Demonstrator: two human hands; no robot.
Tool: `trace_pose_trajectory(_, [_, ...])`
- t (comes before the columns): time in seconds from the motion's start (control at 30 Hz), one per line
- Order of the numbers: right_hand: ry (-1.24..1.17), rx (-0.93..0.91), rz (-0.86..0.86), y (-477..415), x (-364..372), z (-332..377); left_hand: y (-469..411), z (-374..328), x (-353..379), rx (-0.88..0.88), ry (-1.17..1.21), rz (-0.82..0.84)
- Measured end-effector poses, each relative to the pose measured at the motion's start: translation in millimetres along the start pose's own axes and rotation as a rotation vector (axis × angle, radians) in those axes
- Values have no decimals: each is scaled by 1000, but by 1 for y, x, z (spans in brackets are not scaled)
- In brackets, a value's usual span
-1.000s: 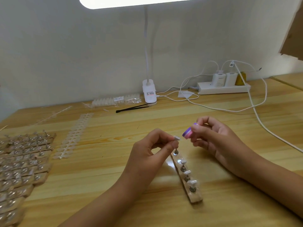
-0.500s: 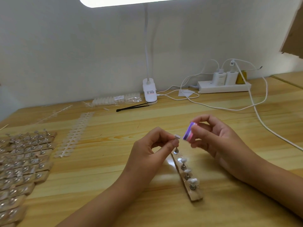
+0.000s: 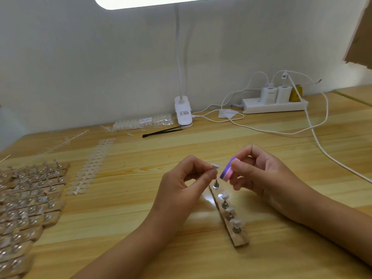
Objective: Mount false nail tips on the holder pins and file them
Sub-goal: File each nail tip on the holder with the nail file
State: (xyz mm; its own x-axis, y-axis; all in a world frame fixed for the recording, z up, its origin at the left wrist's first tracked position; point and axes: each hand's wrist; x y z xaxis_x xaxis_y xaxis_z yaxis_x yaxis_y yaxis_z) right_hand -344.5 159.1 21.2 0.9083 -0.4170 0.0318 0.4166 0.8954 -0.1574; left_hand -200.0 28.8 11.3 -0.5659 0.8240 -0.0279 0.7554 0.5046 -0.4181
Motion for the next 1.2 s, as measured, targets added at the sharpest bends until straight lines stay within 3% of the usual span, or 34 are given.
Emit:
trace_pose_trajectory(0.17, [-43, 17, -239, -6, 0, 3, 0, 2, -1, -8, -10, 23])
trace_pose_trajectory(0.3, [-5, 28, 19, 1, 4, 4, -1, 3, -1, 6, -23, 36])
trace_pose_trajectory(0.47, [-30, 25, -209, -6, 1, 4, 0, 4, -2, -2, -31, 65])
trace_pose_trajectory(0.6, [17, 25, 35, 0, 3, 1, 0, 3, -1, 21, -57, 65])
trace_pose_trajectory(0.77, [-10, -24, -253, -8, -3, 0, 3, 0, 2, 30, -159, 96])
trace_pose_trajectory(0.9, [85, -16, -51, -1, -1, -2, 4, 1, 3, 103, -263, 76])
trace_pose_trajectory(1.07, [45, -49, -255, -5, -2, -1, 6, 3, 4, 208, -426, 55])
trace_pose_trajectory(1.2, [106, -61, -55, 1, 0, -5, 5, 3, 4, 289, -507, 53])
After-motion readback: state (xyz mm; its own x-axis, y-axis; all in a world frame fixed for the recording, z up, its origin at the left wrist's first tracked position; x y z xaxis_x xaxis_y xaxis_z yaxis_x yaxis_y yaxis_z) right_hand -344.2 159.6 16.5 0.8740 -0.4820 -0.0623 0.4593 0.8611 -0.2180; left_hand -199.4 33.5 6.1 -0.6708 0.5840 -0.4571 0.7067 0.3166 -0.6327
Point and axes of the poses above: each hand's wrist, its own y-axis away from the middle knuckle, its own x-axis out of the palm, z = x × y, and after that the axes turned 12 degrees about y, right-handed
